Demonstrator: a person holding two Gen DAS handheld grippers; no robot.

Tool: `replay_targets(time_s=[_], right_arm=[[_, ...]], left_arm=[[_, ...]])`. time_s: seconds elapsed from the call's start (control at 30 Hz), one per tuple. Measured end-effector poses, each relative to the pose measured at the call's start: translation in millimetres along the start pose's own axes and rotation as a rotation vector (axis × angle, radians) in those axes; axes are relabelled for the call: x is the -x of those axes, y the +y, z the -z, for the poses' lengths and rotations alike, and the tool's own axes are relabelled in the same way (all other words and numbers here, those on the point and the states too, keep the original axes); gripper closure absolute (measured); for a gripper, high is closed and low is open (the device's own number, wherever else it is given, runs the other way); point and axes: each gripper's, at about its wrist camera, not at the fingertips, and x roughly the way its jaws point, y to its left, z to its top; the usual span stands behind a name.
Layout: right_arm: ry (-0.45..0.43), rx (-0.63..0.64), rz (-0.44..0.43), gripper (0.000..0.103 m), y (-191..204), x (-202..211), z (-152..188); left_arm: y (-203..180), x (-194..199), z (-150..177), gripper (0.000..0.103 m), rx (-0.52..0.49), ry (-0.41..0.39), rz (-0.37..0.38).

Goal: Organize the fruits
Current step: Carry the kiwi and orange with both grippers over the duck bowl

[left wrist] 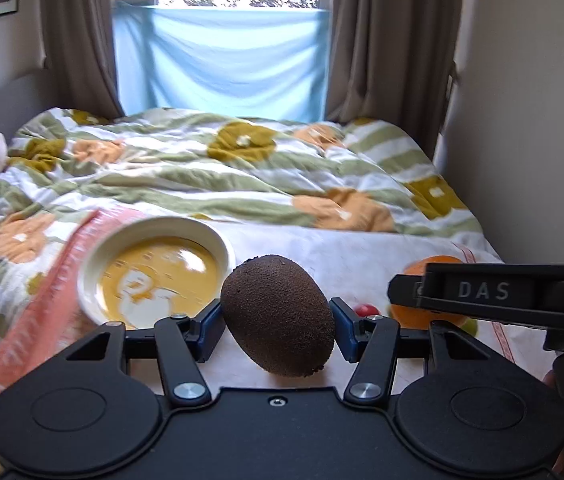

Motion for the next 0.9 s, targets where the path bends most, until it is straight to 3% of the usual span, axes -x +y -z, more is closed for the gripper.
replay_targets(time_s=[0.2,0.43,0.63,0.9], right_arm=[[0.003,0.029,-0.061,0.028,47.4,-3.4,-21.2],[0.033,0.049,-0.060,0.028,106.5,-44.2,-38.9],[0.075,0.009,-0.018,0.028,141.5,-104.4,-46.0],[0.112,-0.060,0.054,0.028,166.2,-175.3,-49.8]], left_arm=[[48.3,14.1,-23.5,0.042,0.014,-0.031,-0.082],[113.3,-9.6,-49.0,0.042,0.001,-0.011,-0.109],[154.7,-58.1,-62.7,0.042,-0.053,0.043,-0.062],[183.8,-138.2,-67.7,0.042,-0.139,0.145,0.073]])
